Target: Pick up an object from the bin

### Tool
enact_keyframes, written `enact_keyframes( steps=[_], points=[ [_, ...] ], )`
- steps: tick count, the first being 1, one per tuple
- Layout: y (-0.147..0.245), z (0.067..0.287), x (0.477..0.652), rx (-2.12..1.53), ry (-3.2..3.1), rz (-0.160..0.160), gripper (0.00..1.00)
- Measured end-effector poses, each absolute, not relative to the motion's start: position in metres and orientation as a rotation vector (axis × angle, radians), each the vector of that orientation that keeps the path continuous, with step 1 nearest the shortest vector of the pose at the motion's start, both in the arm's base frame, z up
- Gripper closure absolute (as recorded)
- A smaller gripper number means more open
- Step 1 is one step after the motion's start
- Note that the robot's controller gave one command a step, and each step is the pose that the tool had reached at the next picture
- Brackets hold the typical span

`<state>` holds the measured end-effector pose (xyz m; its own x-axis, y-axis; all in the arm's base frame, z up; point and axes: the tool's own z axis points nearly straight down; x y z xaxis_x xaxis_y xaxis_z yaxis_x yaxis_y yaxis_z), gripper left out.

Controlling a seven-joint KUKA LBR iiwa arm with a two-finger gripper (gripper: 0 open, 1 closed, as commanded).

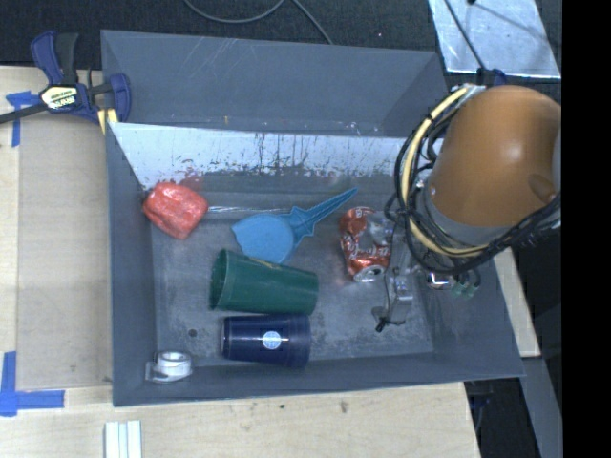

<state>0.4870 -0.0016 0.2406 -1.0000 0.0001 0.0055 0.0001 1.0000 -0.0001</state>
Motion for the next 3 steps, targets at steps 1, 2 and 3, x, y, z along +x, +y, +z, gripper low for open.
enact_keyframes(
  steps=[1,2,3],
  points=[
    [-0.002,0.245,0.488,0.000,-3.145,0.000,0.00],
    [-0.015,0.211,0.515,0.106,-3.149,0.000,0.00],
    [-0.028,0.150,0.522,0.313,-3.135,0.003,0.00]
  ],
)
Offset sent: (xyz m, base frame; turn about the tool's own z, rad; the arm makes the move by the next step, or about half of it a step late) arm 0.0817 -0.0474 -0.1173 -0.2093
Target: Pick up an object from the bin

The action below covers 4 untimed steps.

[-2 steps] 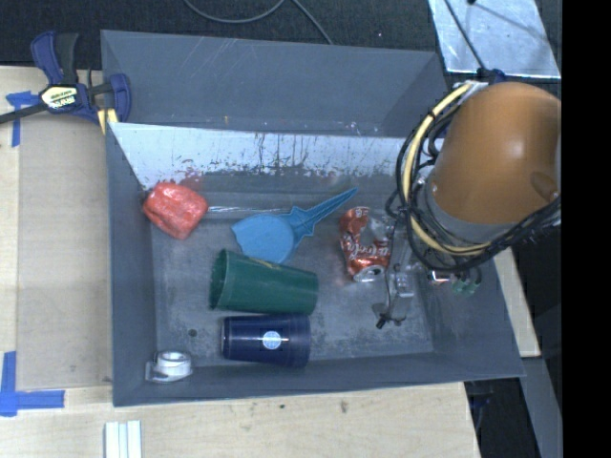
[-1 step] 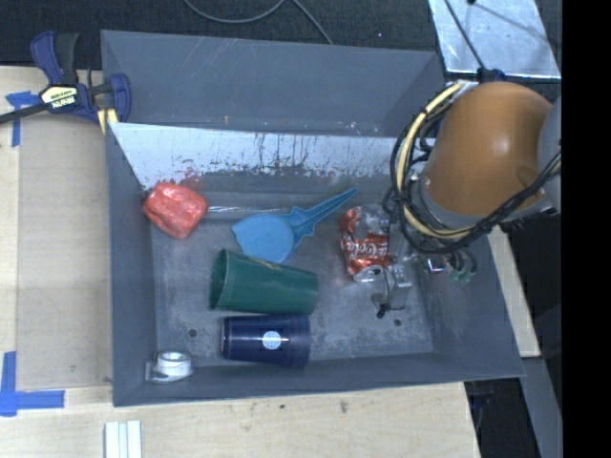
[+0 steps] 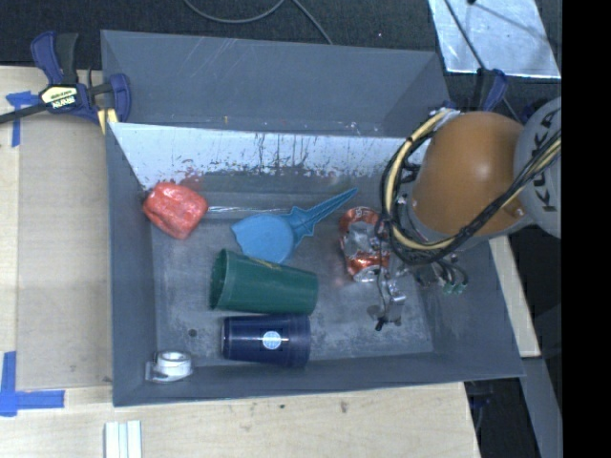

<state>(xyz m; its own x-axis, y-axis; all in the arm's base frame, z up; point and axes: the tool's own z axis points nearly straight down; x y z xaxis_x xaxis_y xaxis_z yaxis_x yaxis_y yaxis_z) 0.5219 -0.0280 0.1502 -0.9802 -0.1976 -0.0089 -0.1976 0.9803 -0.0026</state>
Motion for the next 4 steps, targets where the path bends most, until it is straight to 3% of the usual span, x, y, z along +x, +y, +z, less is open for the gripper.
enact_keyframes(
  steps=[1,2,3,4],
  points=[
    [-0.061,0.106,0.549,-0.387,3.104,-0.002,0.00],
    [-0.060,0.093,0.595,-0.877,3.001,-0.009,1.00],
    [-0.060,0.093,0.595,-0.877,3.001,-0.009,1.00],
    [-0.061,0.160,0.577,-1.078,2.930,-0.011,1.00]
  ],
)
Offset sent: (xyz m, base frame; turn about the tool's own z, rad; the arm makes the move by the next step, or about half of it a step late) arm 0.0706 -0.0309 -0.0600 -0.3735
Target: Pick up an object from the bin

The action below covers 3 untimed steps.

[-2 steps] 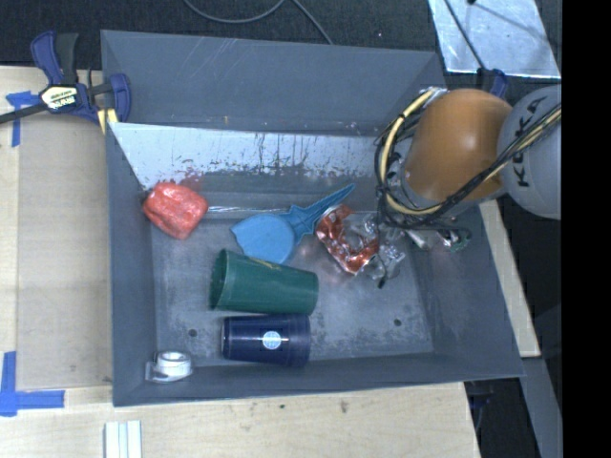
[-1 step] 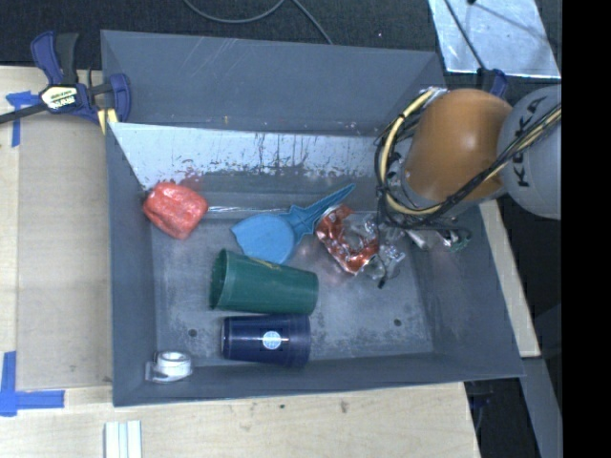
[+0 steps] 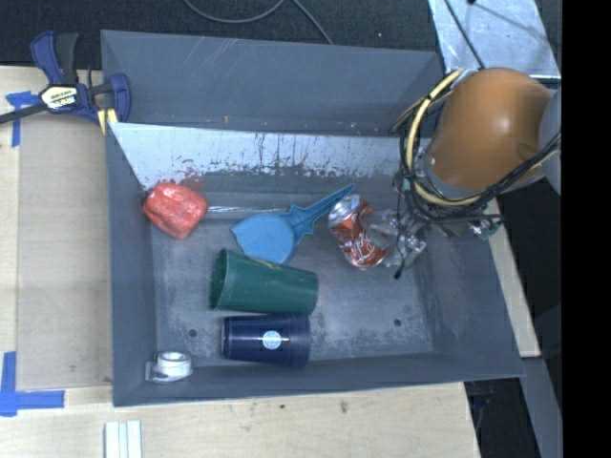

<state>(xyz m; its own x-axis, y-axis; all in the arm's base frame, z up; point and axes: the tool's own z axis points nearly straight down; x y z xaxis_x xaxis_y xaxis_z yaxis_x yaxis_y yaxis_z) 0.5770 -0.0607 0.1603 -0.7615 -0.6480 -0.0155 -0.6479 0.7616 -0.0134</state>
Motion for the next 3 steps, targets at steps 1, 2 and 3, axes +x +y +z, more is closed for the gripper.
enact_keyframes(
  steps=[1,2,3],
  points=[
    [-0.061,0.160,0.577,-1.077,2.931,-0.011,1.00],
    [-0.060,0.181,0.575,-1.073,2.931,-0.011,1.00],
    [-0.070,0.225,0.578,-1.044,2.941,-0.010,1.00]
  ],
)
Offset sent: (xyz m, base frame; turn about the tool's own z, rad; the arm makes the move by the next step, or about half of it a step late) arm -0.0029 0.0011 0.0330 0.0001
